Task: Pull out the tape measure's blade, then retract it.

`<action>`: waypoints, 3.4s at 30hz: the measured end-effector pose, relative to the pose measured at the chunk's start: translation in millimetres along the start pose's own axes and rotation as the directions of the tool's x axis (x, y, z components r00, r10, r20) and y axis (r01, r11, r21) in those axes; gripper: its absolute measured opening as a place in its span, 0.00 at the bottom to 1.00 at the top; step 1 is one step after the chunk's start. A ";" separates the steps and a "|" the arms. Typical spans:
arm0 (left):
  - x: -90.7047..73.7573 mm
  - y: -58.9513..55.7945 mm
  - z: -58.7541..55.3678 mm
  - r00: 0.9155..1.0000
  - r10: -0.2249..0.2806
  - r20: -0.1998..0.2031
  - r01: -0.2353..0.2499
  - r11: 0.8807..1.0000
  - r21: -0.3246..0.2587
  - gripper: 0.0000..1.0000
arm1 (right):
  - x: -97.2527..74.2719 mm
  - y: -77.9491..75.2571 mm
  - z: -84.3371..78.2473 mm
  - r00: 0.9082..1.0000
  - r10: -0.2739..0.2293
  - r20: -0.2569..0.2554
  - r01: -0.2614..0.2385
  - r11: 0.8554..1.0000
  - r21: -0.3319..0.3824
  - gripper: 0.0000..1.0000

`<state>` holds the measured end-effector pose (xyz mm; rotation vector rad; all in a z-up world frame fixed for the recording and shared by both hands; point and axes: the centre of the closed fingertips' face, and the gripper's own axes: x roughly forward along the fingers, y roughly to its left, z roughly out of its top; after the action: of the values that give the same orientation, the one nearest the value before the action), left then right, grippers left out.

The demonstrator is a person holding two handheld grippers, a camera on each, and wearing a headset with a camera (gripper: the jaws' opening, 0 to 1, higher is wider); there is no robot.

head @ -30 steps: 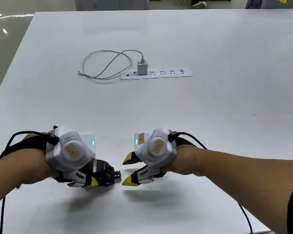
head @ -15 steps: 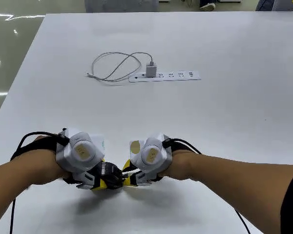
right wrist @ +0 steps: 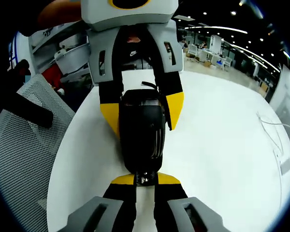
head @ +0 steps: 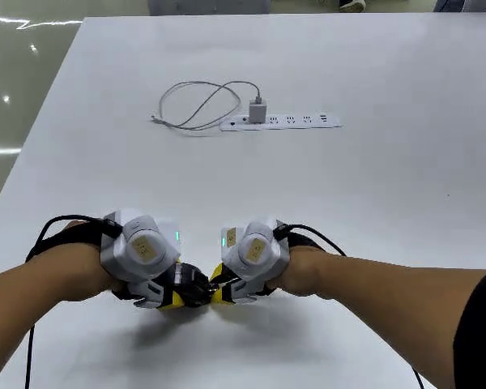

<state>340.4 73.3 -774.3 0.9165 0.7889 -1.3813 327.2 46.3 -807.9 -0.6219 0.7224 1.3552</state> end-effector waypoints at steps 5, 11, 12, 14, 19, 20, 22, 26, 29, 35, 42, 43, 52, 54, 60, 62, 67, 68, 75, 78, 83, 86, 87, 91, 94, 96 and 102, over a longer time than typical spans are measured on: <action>0.0 1.1 0.2 1.000 0.002 0.007 -0.002 1.000 -0.012 0.31 | -2.8 -2.3 -1.7 1.000 -0.005 -0.004 0.005 1.000 -0.014 0.07; -0.5 0.7 0.0 1.000 0.001 0.006 -0.001 1.000 -0.015 0.31 | -3.7 -0.8 -1.4 1.000 -0.002 -0.005 0.002 1.000 0.008 0.08; -0.6 0.7 0.0 1.000 0.001 0.007 -0.001 1.000 -0.016 0.31 | -4.4 -0.2 -2.0 1.000 0.000 -0.006 0.000 1.000 0.011 0.08; -0.8 0.6 0.4 1.000 -0.001 0.012 0.001 1.000 -0.016 0.31 | -6.2 0.2 -4.0 1.000 -0.001 -0.002 0.001 1.000 0.022 0.08; -0.6 0.6 0.7 1.000 -0.003 0.010 0.004 1.000 -0.011 0.31 | -8.6 1.2 -6.8 1.000 -0.003 -0.002 0.003 0.999 0.033 0.08; -0.7 0.5 0.7 1.000 -0.004 0.010 0.004 1.000 -0.010 0.31 | -9.1 1.1 -7.2 1.000 -0.005 -0.003 0.005 0.999 0.033 0.08; -0.8 0.5 0.7 1.000 -0.005 0.012 0.005 1.000 -0.008 0.31 | -10.5 1.6 -8.4 1.000 -0.006 0.001 0.006 0.999 0.041 0.08; -0.7 0.3 0.9 1.000 -0.006 0.014 0.006 1.000 -0.010 0.31 | -12.9 2.2 -11.2 1.000 -0.009 -0.003 0.009 0.999 0.038 0.08; -0.9 0.1 0.8 1.000 -0.008 0.014 0.009 1.000 -0.012 0.31 | -14.4 2.8 -13.2 1.000 -0.014 -0.011 0.015 0.999 0.034 0.08; -0.9 0.2 0.9 1.000 -0.007 0.020 0.007 1.000 -0.020 0.31 | -19.1 2.1 -18.6 1.000 -0.017 -0.008 0.018 0.998 0.055 0.08; -1.2 0.6 0.5 1.000 -0.004 0.020 0.005 1.000 -0.023 0.31 | -22.9 2.0 -23.0 1.000 -0.019 -0.021 0.021 0.997 0.076 0.09; -1.2 0.6 0.5 1.000 -0.004 0.019 0.005 1.000 -0.023 0.31 | -23.4 2.1 -23.6 1.000 -0.020 -0.024 0.021 0.997 0.079 0.09; -0.8 0.1 0.8 1.000 -0.008 0.015 0.008 1.000 -0.016 0.31 | -28.6 3.7 -31.0 0.999 -0.014 -0.039 0.017 0.997 0.076 0.08; -0.6 0.1 1.1 1.000 -0.005 0.015 0.005 1.000 -0.019 0.31 | -30.5 3.4 -33.2 0.999 -0.015 -0.042 0.018 0.996 0.082 0.08; -0.2 0.4 1.1 1.000 0.000 0.019 0.000 1.000 -0.021 0.31 | -33.1 3.3 -37.1 0.999 -0.016 -0.044 0.019 0.997 0.074 0.08; -0.1 0.3 1.3 1.000 -0.001 0.017 0.002 1.000 -0.023 0.31 | -34.6 3.2 -39.2 0.999 -0.015 -0.047 0.018 0.997 0.069 0.08; 0.3 -0.3 1.7 1.000 -0.009 0.002 0.009 1.000 -0.023 0.31 | -38.5 1.8 -44.1 0.998 -0.021 -0.056 0.024 0.998 0.056 0.08; 0.3 -0.5 1.8 1.000 -0.013 0.004 0.013 0.999 -0.032 0.31 | -39.2 1.9 -44.8 0.998 -0.021 -0.055 0.025 0.998 0.061 0.08; 1.4 -1.2 1.8 1.000 -0.020 -0.005 0.020 0.999 -0.025 0.31 | -47.0 1.1 -53.9 0.998 -0.021 -0.065 0.026 0.997 0.071 0.08; 1.3 -1.1 1.7 1.000 -0.017 -0.006 0.017 1.000 -0.023 0.31 | -49.6 1.5 -56.6 0.998 -0.021 -0.064 0.026 0.997 0.078 0.08; 1.5 -1.3 1.8 1.000 -0.018 -0.007 0.017 1.000 -0.025 0.31 | -53.9 1.2 -61.2 0.998 -0.025 -0.066 0.030 0.996 0.088 0.09; 1.7 -1.4 1.9 1.000 -0.017 -0.014 0.017 1.000 -0.023 0.31 | -56.6 1.6 -63.8 0.997 -0.029 -0.067 0.035 0.995 0.093 0.09; 1.6 -1.5 2.0 1.000 -0.017 -0.015 0.017 1.000 -0.022 0.31 | -57.1 1.7 -64.5 0.997 -0.028 -0.068 0.035 0.995 0.095 0.09; 1.3 -1.6 2.1 1.000 -0.010 -0.009 0.010 1.000 -0.013 0.31 | -60.1 2.0 -67.5 0.997 -0.027 -0.070 0.034 0.995 0.097 0.08; 1.1 -1.0 2.2 1.000 -0.006 -0.002 0.006 1.000 -0.014 0.31 | -62.0 1.4 -69.7 0.997 -0.030 -0.069 0.037 0.994 0.099 0.08; 0.9 -1.1 2.1 1.000 -0.006 -0.002 0.006 1.000 -0.016 0.31 | -63.1 1.0 -71.0 0.997 -0.031 -0.068 0.038 0.994 0.100 0.08; 1.2 -1.1 2.2 1.000 -0.009 -0.001 0.009 1.000 -0.019 0.31 | -69.1 -0.4 -78.0 0.997 -0.035 -0.071 0.042 0.993 0.109 0.08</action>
<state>339.2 70.8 -774.5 0.8998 0.8066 -1.3785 315.1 -57.2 -804.8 -0.5940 0.8317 1.2544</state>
